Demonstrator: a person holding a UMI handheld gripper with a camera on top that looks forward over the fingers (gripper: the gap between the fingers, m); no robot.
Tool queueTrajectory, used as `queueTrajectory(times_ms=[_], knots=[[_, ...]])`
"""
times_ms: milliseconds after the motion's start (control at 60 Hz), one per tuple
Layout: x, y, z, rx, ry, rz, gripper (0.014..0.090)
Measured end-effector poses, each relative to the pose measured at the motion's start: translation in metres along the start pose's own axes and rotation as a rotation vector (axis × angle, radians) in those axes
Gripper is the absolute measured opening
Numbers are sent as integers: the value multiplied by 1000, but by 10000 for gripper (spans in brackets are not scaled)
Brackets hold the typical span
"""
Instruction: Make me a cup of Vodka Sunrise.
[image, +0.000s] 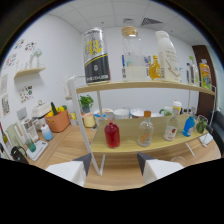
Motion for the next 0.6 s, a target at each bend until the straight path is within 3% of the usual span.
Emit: queueTrajectory(times_ms=[200,333,467,600], knots=[[-9,-26,64,70,11,-54,830],[-9,-28,92,69,26,-79,659],[3,-25,107,65,81,-94,365],[2,-26,106,78,73,-91,354]])
